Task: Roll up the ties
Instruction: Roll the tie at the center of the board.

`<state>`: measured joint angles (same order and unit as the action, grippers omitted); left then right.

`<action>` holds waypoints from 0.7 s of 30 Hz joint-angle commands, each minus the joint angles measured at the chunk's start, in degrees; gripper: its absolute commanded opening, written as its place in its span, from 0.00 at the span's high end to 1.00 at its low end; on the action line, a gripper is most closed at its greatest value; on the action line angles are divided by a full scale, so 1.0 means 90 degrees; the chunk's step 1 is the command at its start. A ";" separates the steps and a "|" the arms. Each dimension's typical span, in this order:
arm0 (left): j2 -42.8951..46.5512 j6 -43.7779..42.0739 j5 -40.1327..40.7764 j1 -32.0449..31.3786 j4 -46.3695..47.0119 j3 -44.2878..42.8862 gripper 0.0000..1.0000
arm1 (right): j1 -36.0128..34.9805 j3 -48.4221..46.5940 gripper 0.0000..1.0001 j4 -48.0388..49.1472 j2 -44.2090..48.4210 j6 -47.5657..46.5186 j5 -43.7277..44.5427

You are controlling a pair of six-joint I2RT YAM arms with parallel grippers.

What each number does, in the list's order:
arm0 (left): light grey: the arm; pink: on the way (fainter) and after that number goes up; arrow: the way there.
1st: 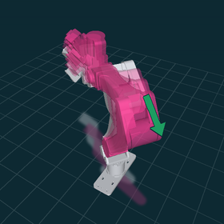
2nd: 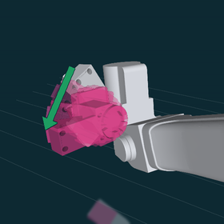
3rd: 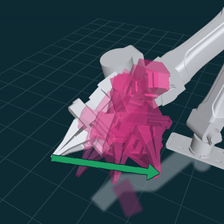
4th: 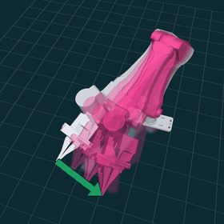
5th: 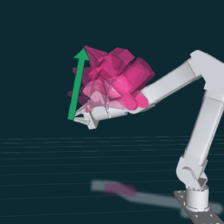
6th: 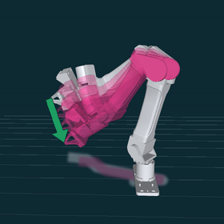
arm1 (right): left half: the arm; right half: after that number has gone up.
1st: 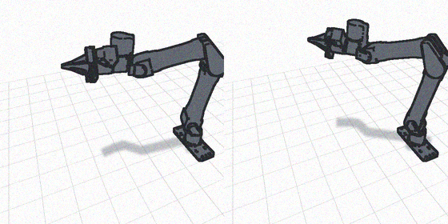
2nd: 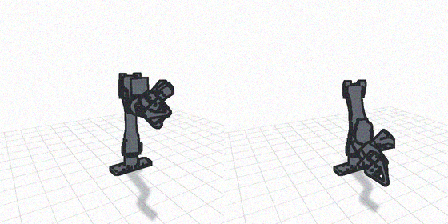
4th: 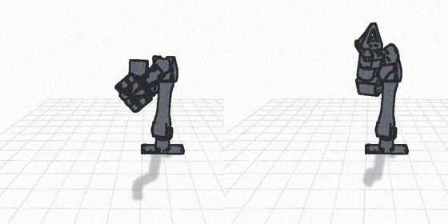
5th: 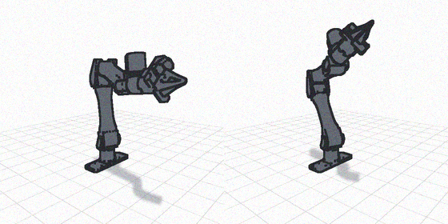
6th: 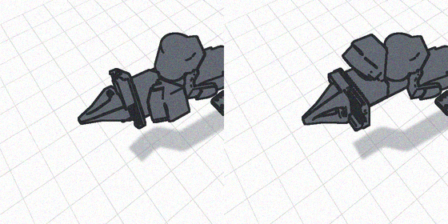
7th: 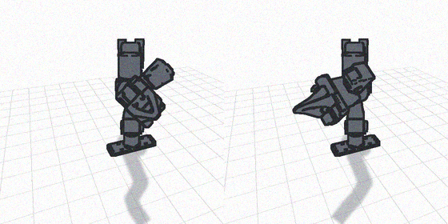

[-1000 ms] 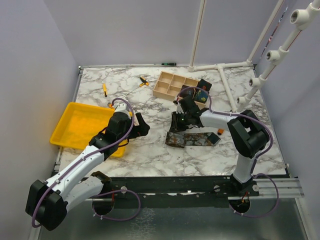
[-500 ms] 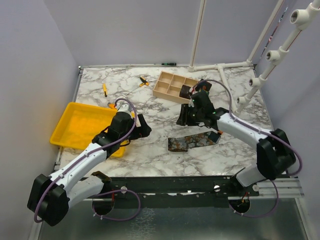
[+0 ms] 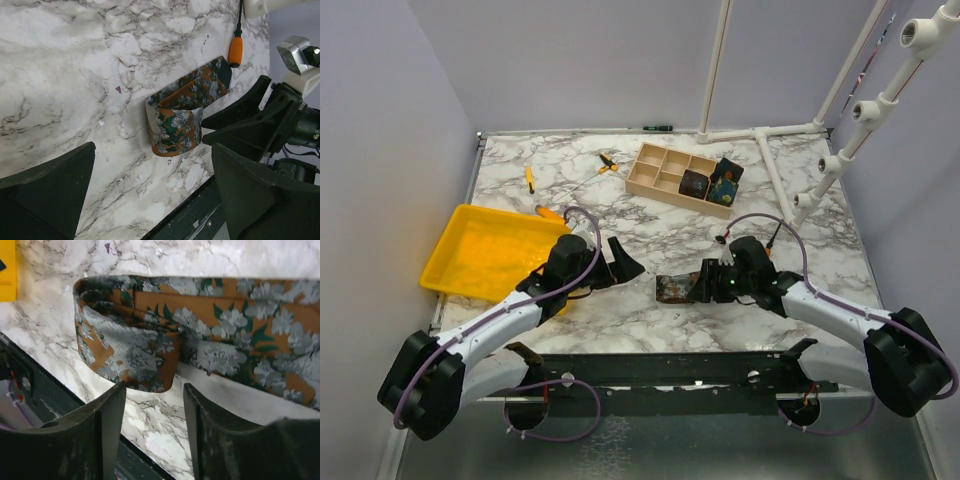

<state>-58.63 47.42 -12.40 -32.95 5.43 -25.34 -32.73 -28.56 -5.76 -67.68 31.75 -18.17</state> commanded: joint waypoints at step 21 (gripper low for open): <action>-0.1311 0.0177 -0.0883 -0.0314 0.1144 0.0186 0.01 | -0.0026 -0.0027 0.48 0.1457 -0.1017 0.0729 0.0179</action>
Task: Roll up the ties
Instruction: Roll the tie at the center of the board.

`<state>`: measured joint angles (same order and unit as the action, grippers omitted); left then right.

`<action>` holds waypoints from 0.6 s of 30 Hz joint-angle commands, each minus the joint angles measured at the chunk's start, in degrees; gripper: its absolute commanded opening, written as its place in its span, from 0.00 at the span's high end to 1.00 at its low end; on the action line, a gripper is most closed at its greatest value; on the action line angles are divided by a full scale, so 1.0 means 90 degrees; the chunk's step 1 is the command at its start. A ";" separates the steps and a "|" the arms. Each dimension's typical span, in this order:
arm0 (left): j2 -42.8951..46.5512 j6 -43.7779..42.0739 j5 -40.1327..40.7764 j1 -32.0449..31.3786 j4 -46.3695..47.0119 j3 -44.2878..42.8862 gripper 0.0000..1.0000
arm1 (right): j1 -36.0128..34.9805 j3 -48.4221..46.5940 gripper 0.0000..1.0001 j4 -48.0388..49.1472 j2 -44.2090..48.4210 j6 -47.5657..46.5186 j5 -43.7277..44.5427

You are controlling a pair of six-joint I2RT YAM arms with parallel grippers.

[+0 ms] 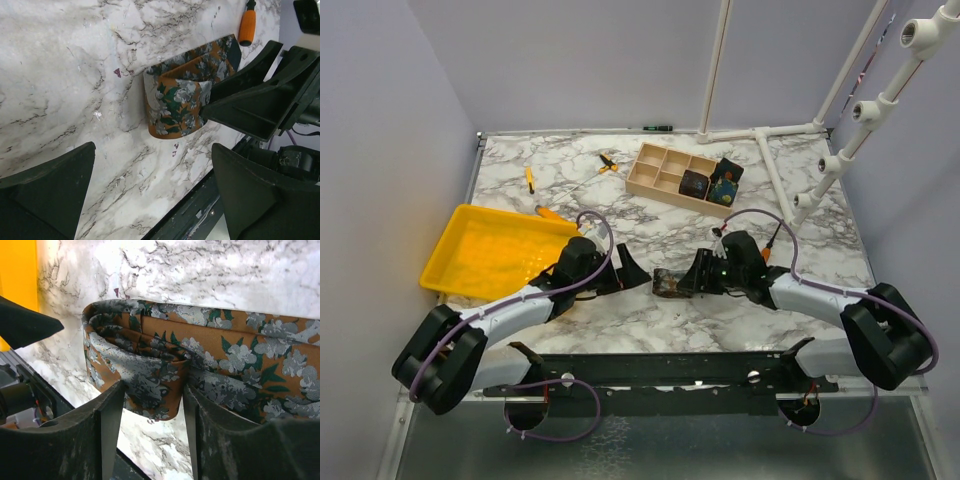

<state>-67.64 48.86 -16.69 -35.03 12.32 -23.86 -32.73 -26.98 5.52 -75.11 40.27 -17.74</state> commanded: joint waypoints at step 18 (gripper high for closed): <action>-0.2297 -0.0209 -0.0648 -0.0386 0.1071 -0.0806 0.05 | -0.0025 -0.0156 0.54 0.0205 -0.0614 -0.0625 0.0323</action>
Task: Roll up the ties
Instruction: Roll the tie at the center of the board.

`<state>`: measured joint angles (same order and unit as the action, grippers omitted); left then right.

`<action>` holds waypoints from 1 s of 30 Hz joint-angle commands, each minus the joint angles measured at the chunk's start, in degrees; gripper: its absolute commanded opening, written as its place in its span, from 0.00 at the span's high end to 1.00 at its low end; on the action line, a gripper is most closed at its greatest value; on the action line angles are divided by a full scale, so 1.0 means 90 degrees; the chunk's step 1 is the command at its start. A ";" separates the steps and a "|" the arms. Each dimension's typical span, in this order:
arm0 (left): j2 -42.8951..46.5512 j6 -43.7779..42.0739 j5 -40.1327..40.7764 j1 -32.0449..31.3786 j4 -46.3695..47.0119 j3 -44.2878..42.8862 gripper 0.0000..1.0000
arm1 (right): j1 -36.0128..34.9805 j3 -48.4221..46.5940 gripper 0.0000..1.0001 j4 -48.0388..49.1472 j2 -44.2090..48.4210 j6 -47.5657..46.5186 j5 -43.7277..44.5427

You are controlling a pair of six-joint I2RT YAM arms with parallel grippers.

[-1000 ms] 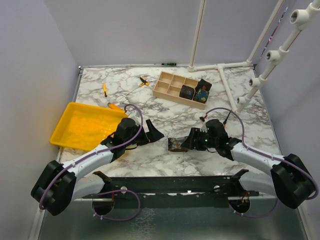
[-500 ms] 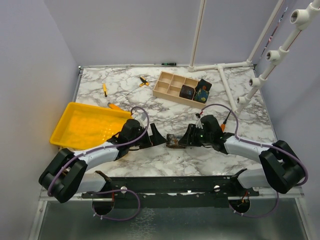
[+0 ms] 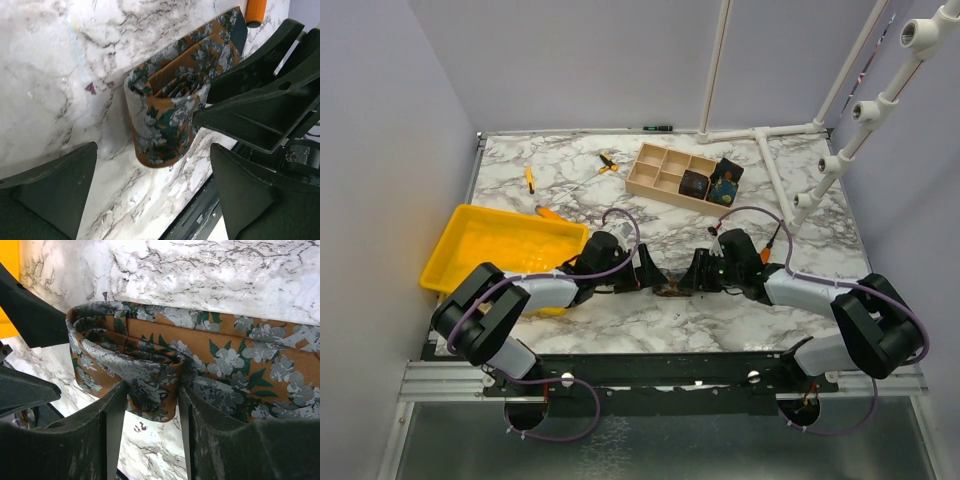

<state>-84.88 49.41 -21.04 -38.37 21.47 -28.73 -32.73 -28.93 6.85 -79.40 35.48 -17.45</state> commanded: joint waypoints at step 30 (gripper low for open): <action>-0.1471 -0.0373 -0.1113 -0.0141 0.0635 -0.0501 1.00 | -0.0027 -0.0082 0.48 -0.0353 0.0550 0.0258 0.1082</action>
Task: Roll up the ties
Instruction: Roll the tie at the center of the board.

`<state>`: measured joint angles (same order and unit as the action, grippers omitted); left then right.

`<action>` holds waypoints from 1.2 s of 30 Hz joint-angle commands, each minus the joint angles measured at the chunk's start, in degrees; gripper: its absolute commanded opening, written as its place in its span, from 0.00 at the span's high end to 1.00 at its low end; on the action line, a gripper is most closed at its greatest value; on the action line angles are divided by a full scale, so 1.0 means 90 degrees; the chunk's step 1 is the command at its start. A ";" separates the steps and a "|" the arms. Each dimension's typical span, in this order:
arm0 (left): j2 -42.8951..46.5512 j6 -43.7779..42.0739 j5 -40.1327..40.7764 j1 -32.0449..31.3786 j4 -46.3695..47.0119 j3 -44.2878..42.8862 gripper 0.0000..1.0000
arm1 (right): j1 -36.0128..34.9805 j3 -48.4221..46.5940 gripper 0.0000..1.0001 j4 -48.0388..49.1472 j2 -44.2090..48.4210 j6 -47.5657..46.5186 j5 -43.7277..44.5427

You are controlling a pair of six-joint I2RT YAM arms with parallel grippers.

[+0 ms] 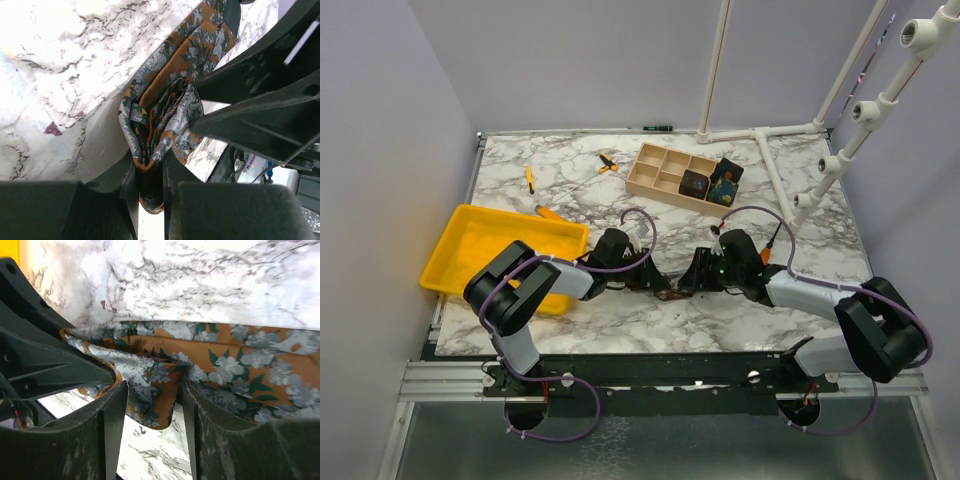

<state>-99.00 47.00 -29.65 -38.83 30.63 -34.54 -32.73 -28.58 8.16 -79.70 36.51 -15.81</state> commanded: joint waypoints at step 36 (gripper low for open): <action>0.0239 -0.2808 0.4216 -0.0094 -0.8068 -0.3313 1.00 | 0.0348 0.0587 0.49 -0.1254 0.1215 0.1551 0.1507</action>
<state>-94.54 25.56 -5.58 -39.83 -29.12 -60.71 -29.41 -23.68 1.80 -71.20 50.96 -2.59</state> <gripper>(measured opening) 0.174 0.470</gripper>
